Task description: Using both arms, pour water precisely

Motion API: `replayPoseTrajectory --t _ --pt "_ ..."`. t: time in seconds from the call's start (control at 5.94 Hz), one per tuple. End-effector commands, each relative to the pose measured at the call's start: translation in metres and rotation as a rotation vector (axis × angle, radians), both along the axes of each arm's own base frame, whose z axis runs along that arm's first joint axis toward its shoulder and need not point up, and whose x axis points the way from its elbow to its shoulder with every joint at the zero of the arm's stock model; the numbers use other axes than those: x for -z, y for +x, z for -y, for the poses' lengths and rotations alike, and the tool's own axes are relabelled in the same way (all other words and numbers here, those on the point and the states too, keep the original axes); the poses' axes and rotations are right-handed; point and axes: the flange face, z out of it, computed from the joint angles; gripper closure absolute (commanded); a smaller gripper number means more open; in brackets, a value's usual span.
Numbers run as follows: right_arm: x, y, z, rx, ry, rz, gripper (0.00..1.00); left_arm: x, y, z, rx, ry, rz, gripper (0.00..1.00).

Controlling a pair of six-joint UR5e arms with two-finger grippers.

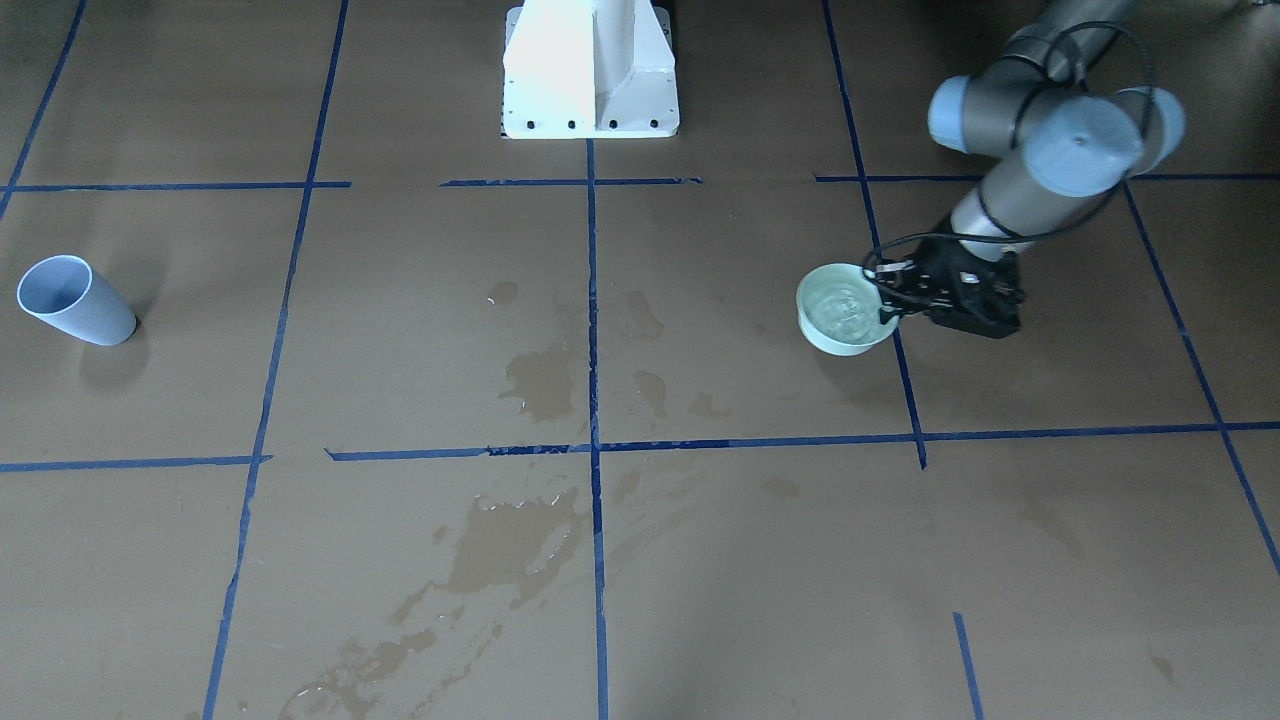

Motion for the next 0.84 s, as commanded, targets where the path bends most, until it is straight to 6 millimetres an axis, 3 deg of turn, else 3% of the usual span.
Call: replayPoseTrajectory --t 0.0,0.17,0.67 --pt "0.000 -0.002 -0.001 0.002 -0.004 0.021 0.00 -0.076 -0.070 0.010 -0.056 0.028 0.008 1.00" --pt "0.000 -0.002 -0.001 0.001 -0.005 0.021 0.00 -0.108 -0.075 0.010 -0.069 -0.011 0.021 1.00" --pt "0.002 -0.003 -0.001 -0.004 -0.009 0.039 0.00 -0.134 -0.082 -0.002 -0.070 -0.057 0.042 0.99"
